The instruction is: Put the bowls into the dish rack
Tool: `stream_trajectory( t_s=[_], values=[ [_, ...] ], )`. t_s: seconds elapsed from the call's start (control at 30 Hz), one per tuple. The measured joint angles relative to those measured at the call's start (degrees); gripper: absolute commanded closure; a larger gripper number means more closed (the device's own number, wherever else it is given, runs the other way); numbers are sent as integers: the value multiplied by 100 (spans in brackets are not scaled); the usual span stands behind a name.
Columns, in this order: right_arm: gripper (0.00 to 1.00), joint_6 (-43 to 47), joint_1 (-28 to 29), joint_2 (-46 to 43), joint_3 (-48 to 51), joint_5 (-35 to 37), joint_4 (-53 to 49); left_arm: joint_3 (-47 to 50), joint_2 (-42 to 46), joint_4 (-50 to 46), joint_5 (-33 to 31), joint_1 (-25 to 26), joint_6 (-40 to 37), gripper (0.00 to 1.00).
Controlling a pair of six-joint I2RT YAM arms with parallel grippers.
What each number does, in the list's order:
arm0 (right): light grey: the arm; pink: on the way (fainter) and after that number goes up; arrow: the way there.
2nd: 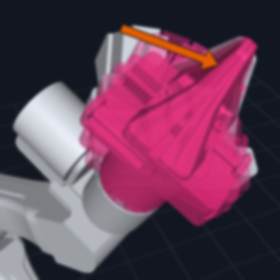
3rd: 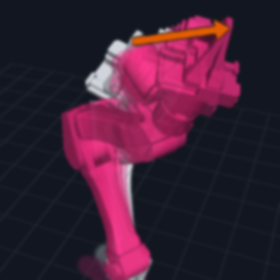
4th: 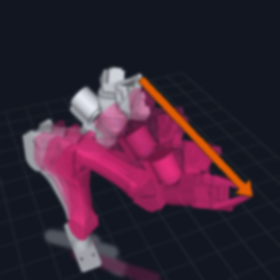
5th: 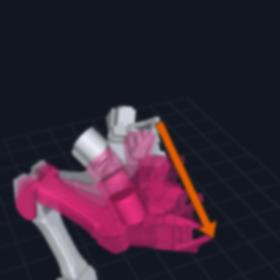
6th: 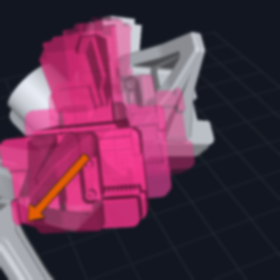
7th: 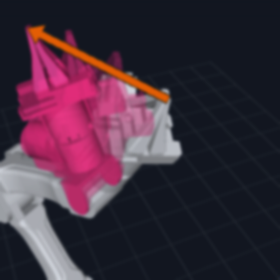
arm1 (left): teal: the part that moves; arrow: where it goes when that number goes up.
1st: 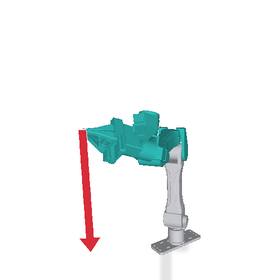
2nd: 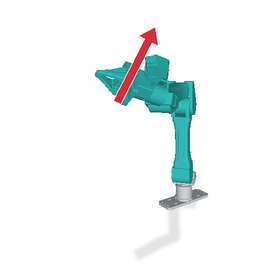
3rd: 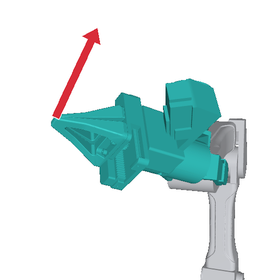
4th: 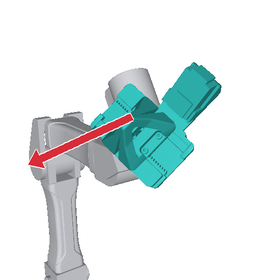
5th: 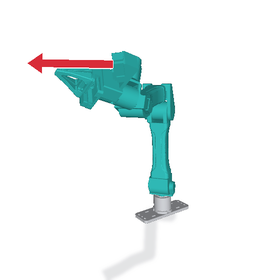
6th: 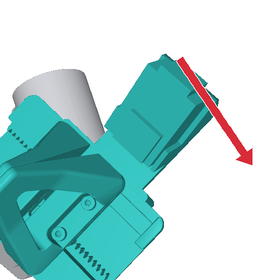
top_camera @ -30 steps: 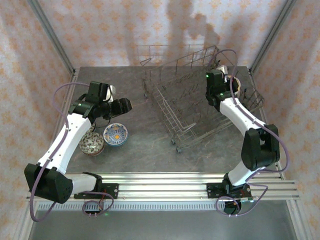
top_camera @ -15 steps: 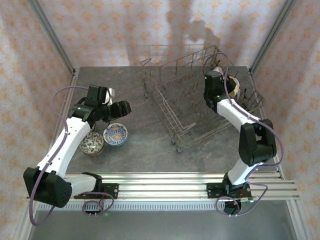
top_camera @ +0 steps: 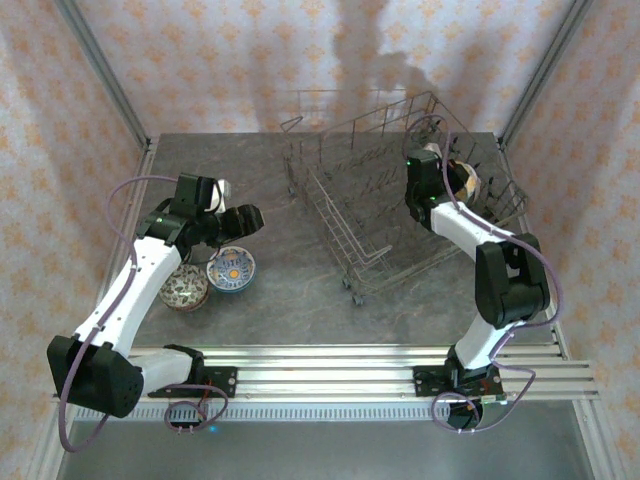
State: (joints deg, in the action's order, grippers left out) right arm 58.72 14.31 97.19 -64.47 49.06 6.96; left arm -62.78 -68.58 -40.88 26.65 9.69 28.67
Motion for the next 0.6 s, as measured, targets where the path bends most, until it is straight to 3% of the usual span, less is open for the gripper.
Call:
stream_trajectory(
  t_s=[0.1, 0.6],
  values=[
    [100, -107, 2, 39, 0, -2, -105, 2, 4, 4, 2, 0, 0, 25],
    [80, -647, 66, 667, -251, -68, -673, 90, 249, -2, -9, 0, 2, 24]
  ],
)
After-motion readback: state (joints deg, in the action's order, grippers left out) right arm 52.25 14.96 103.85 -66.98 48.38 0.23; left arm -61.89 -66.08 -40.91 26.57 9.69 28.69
